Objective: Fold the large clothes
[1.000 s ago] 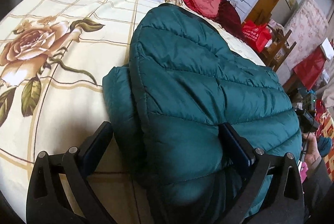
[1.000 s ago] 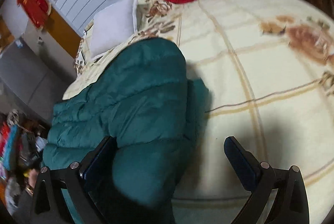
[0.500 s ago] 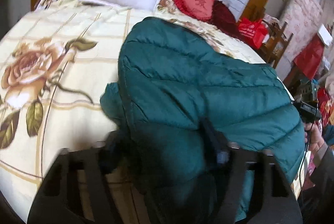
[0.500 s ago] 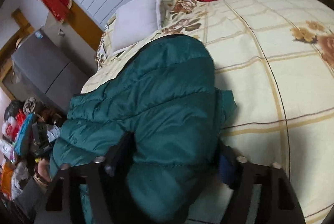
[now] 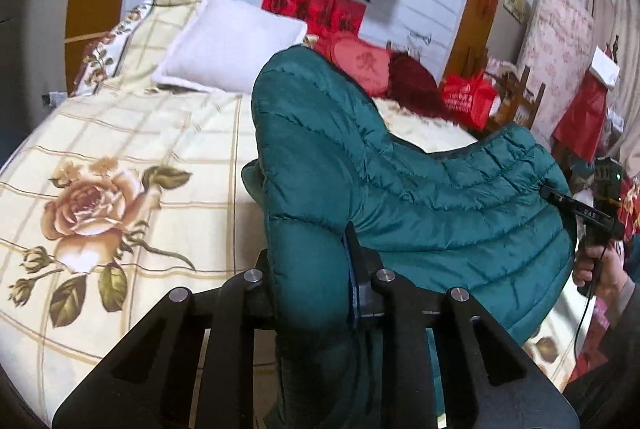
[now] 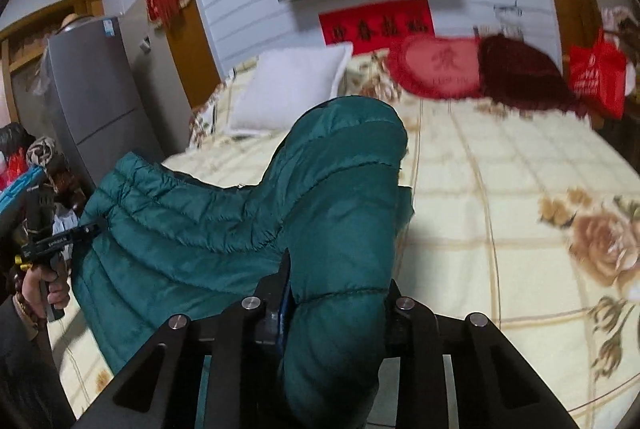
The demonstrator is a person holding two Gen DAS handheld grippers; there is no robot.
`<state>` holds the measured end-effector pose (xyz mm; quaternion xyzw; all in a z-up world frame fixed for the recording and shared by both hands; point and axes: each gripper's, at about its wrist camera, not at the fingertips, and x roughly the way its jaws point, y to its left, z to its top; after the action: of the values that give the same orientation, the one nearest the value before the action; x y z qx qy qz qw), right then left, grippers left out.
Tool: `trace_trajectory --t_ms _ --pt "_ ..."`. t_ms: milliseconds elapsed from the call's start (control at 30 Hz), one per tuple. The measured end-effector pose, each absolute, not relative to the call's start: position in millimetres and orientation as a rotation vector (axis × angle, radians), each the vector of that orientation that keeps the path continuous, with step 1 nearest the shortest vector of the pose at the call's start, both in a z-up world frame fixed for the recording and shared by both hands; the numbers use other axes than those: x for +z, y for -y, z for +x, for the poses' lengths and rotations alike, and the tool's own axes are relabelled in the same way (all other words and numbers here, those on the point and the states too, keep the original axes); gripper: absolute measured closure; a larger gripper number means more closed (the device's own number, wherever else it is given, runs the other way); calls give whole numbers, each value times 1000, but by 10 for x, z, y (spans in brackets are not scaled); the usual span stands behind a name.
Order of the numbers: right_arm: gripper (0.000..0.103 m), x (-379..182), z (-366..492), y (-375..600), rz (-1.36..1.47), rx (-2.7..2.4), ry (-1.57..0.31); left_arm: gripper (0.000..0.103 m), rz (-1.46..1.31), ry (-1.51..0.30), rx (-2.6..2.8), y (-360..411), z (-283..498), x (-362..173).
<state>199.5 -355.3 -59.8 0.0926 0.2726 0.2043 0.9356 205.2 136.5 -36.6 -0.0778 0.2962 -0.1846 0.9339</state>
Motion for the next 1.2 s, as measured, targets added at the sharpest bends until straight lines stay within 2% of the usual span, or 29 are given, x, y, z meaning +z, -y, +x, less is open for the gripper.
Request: trace_trajectory --t_ms 200,333,567,767,900,1200 --pt "77 -48 1560 3540 186 414 -440 83 -181 -568 -356 -1352 1602 19" --pt "77 147 1263 3629 194 426 -427 83 -214 -589 -373 -1348 1214 147" --pt "77 -177 913 3666 175 450 -511 83 -234 -647 -388 -1312 699 -40" --pt "77 -517 1016 3649 203 453 -594 83 -233 -705 -338 -1263 753 -373" --pt "77 -693 1188 3639 226 428 -647 83 -179 -704 -310 -1177 787 -414" --pt "77 -616 1112 3624 252 422 -628 83 -235 -677 -341 -1272 751 -359"
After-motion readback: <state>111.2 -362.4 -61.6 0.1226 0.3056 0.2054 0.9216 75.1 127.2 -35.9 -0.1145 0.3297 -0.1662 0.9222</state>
